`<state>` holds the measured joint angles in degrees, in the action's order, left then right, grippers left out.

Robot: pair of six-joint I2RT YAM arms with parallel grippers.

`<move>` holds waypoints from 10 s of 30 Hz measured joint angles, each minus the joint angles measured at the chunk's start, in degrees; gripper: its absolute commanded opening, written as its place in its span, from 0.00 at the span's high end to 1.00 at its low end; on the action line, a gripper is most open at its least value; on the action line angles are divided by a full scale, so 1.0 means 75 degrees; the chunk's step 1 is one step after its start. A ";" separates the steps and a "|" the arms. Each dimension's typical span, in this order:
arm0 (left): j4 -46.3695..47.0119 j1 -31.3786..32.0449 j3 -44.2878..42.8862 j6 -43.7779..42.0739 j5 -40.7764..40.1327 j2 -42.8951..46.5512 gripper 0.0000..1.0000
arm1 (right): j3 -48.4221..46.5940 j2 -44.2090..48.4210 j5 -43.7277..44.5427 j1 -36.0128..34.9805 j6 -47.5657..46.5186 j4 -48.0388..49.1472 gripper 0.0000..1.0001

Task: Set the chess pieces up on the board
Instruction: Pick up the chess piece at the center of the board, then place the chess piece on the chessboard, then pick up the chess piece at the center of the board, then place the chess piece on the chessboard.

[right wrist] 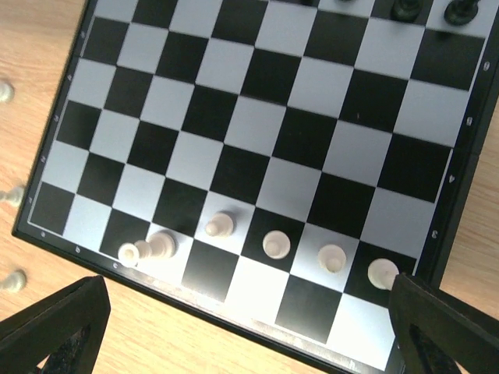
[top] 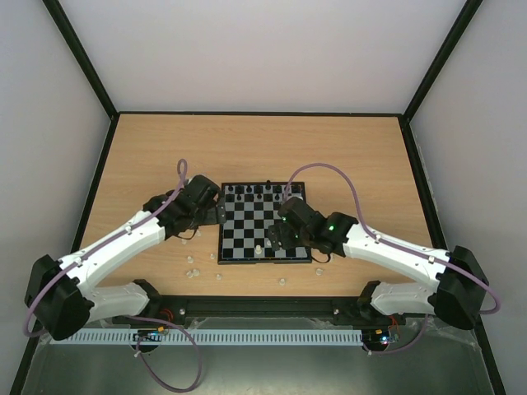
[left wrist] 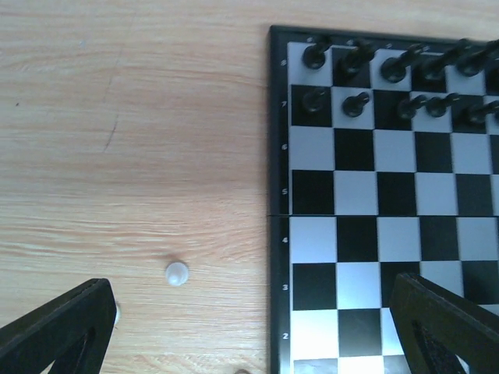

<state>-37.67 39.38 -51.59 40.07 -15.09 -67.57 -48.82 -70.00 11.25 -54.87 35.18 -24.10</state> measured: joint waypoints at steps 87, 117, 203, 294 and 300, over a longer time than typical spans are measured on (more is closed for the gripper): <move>-0.0866 0.0924 -0.1874 -0.0117 0.0933 -0.3101 0.98 | 0.0673 0.1562 -0.0522 0.0015 -0.0484 0.0076 0.12; -0.1145 0.2465 -0.3279 -0.0047 0.1207 -0.5062 0.91 | 0.0187 0.2133 0.0163 0.0064 -0.0490 -0.0583 0.11; -0.1513 0.1285 -0.1501 0.0909 0.0420 -0.2573 0.52 | 0.0239 0.2430 0.0023 0.0064 -0.0525 -0.0574 0.11; -0.0848 0.2264 -0.2267 0.0970 0.1276 -0.4430 0.91 | 0.0323 0.2550 -0.0146 0.0064 -0.0580 -0.0545 0.11; -0.0851 0.2264 -0.2267 0.0968 0.1274 -0.4430 0.91 | 0.0323 0.2550 -0.0149 0.0064 -0.0580 -0.0545 0.11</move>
<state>-44.05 56.36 -68.60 47.33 -5.54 -100.79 -46.39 -50.87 10.13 -54.39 30.83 -28.18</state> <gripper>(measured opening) 0.097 0.889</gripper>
